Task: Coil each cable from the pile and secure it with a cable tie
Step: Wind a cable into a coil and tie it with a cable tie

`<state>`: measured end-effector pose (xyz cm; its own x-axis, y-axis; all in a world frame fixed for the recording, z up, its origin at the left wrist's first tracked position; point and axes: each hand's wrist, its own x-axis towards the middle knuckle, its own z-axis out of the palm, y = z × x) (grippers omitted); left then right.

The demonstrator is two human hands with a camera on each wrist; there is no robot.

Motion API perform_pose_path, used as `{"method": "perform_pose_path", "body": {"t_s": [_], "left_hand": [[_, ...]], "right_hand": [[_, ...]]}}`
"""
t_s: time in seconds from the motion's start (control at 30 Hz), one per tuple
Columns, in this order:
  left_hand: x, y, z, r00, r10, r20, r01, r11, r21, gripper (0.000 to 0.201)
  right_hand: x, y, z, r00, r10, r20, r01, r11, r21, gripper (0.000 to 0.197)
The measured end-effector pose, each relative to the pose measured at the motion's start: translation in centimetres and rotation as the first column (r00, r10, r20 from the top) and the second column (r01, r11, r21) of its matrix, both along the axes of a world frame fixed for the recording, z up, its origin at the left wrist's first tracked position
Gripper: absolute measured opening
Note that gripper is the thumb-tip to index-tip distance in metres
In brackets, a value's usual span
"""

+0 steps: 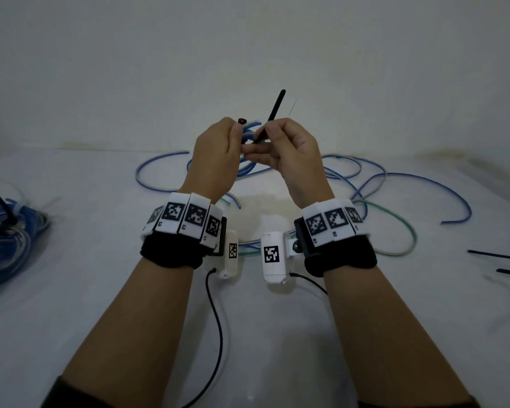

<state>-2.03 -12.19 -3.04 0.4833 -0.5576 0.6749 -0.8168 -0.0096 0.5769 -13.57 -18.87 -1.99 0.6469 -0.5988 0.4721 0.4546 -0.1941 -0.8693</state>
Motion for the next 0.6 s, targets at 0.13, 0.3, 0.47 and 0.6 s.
{"method": "perform_pose_path", "body": {"t_s": [0.13, 0.3, 0.47, 0.6], "left_hand": [[0.1, -0.02, -0.26, 1.0, 0.014, 0.013, -0.014, 1.0, 0.005, 0.024], [-0.12, -0.12, -0.49, 1.0, 0.006, -0.003, -0.007, 0.998, -0.056, 0.031], [-0.51, -0.26, -0.67, 1.0, -0.021, 0.017, 0.023, 0.99, -0.139, 0.03], [-0.71, -0.42, -0.95, 0.998, -0.051, 0.035, 0.057, 0.981, -0.187, 0.026]], "right_hand": [[0.09, 0.05, -0.06, 1.0, 0.002, 0.007, -0.002, 1.0, 0.011, 0.021], [0.11, 0.31, -0.12, 1.0, 0.002, 0.013, -0.002, 0.999, 0.045, 0.028], [0.12, 0.02, -0.28, 0.996, -0.086, -0.011, 0.086, 0.996, 0.035, 0.03], [0.08, -0.4, -0.47, 0.992, -0.126, 0.027, 0.123, 0.989, 0.077, 0.024]]}}
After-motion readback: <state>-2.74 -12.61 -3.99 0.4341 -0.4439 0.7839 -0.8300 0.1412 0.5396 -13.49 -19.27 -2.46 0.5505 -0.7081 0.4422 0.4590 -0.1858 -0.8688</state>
